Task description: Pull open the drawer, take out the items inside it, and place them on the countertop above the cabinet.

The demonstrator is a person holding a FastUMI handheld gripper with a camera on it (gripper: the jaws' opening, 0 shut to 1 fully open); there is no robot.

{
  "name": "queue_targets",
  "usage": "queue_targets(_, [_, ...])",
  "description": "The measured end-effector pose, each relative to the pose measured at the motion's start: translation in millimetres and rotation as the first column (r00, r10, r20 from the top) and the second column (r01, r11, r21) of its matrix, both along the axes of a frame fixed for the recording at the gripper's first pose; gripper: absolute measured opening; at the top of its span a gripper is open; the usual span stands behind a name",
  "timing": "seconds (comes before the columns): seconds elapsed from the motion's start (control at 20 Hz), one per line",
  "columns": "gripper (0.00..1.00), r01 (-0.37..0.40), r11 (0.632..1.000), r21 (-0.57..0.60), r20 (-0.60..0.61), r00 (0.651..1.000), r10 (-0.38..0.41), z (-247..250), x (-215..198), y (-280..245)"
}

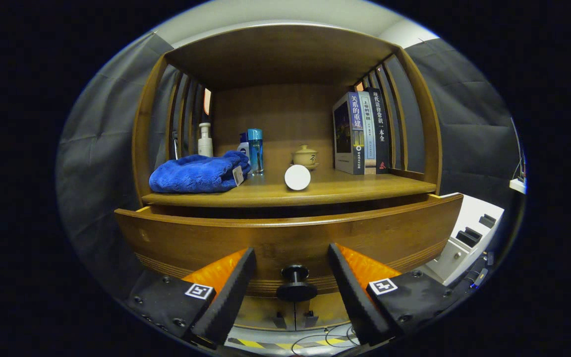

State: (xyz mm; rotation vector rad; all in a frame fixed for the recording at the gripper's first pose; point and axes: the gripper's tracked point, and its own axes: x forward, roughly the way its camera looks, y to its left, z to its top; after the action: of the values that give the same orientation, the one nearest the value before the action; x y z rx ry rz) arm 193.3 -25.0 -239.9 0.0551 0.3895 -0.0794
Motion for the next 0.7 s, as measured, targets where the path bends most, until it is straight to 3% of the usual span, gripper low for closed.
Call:
queue_targets(0.25, [0.98,0.011,0.999,0.040,-0.017,1.000,-0.011,-11,30,1])
queue_targets(0.7, [0.99,0.028,0.999,0.041,-0.018,0.999,-0.027,-10,37,-7])
